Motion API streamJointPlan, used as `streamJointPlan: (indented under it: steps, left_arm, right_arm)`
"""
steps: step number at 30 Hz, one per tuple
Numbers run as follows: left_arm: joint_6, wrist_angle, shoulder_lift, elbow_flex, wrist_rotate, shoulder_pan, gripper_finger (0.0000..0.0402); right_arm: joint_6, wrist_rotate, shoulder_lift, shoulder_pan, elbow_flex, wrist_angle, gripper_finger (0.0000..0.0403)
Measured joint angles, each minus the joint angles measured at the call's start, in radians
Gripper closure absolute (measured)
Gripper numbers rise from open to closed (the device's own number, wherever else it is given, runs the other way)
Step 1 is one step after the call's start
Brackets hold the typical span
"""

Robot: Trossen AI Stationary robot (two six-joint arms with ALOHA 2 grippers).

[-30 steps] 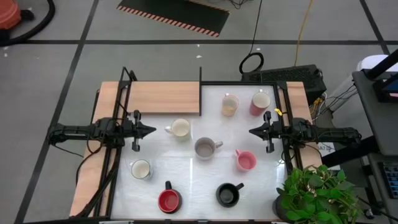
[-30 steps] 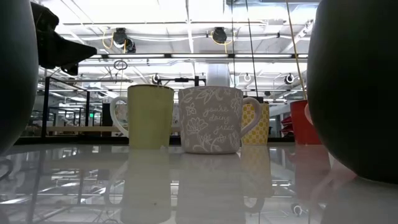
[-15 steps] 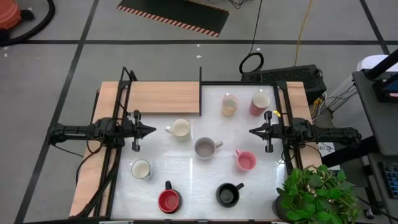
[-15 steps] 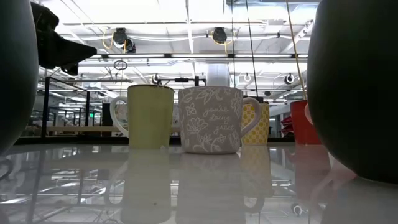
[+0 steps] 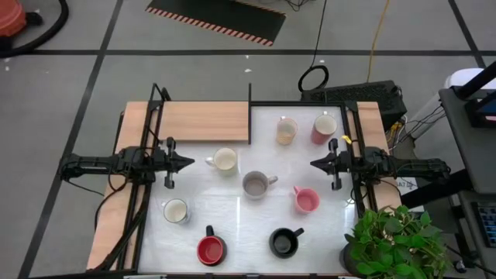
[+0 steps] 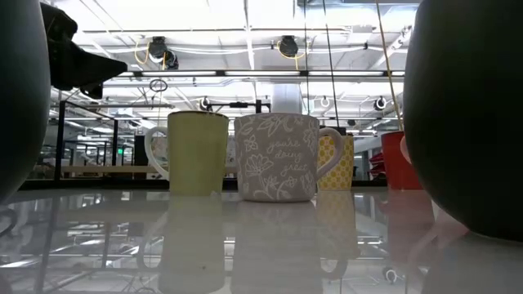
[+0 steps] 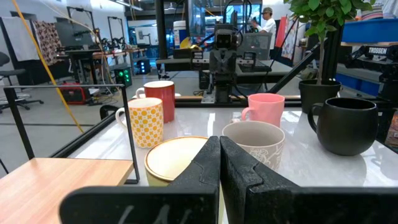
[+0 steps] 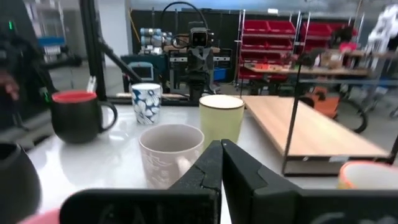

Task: Place coffee mugs
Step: Put the green mug on the shelf

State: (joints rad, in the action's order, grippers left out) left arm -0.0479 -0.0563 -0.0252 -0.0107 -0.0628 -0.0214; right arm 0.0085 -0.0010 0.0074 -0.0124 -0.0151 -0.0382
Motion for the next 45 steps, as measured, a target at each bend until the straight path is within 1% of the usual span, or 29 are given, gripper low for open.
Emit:
streamJointPlan:
  steps: [6,9,13,17,20,24,29,32,35,37,41,45]
  left_arm:
    - [0.000,0.000,0.000,0.000,0.000,0.000,0.0400]
    - [-0.006,0.000,0.000,0.000,0.000,0.000,0.0400]
    - [-0.021,0.001,0.000,0.000,0.000,0.000,0.0400]
    - [0.040,0.004,0.000,0.000,0.000,0.000,0.0400]
    - [0.018,-0.006,0.000,0.000,-0.001,0.000,0.0400]
    - [0.015,-0.035,0.000,0.000,-0.001,0.000,0.0400]
    - [0.041,-0.082,0.000,0.000,-0.002,0.000,0.0400]
    - [0.028,-0.096,-0.001,-0.006,-0.018,0.000,0.0400]
    - [0.018,-0.069,-0.017,-0.049,-0.032,0.000,0.0400]
    - [0.009,-0.010,-0.043,-0.101,-0.036,0.000,0.0400]
    - [0.002,0.155,-0.139,-0.252,-0.054,0.000,0.0400]
    - [-0.024,0.282,-0.273,-0.424,-0.063,0.000,0.0400]
  right_arm:
    - [0.170,0.000,0.000,0.000,0.000,-0.001,0.0403]
    - [0.223,0.000,0.000,0.000,0.000,-0.001,0.0403]
    - [0.186,0.008,0.000,0.000,0.000,-0.005,0.0403]
    - [0.092,0.094,0.000,0.000,0.000,-0.025,0.0403]
    - [0.058,0.112,0.000,0.000,0.000,-0.032,0.0403]
    - [0.083,0.106,0.000,0.000,0.000,-0.047,0.0403]
    - [0.106,0.113,0.001,0.000,0.000,-0.011,0.0403]
    - [0.133,0.124,0.006,0.000,0.000,-0.011,0.0403]
    - [0.136,0.127,0.005,0.000,0.000,-0.009,0.0403]
    - [0.136,0.129,0.006,0.000,0.000,-0.008,0.0403]
    - [0.137,0.130,0.006,0.000,0.000,-0.010,0.0403]
    - [0.137,0.132,0.006,0.000,0.000,-0.015,0.0403]
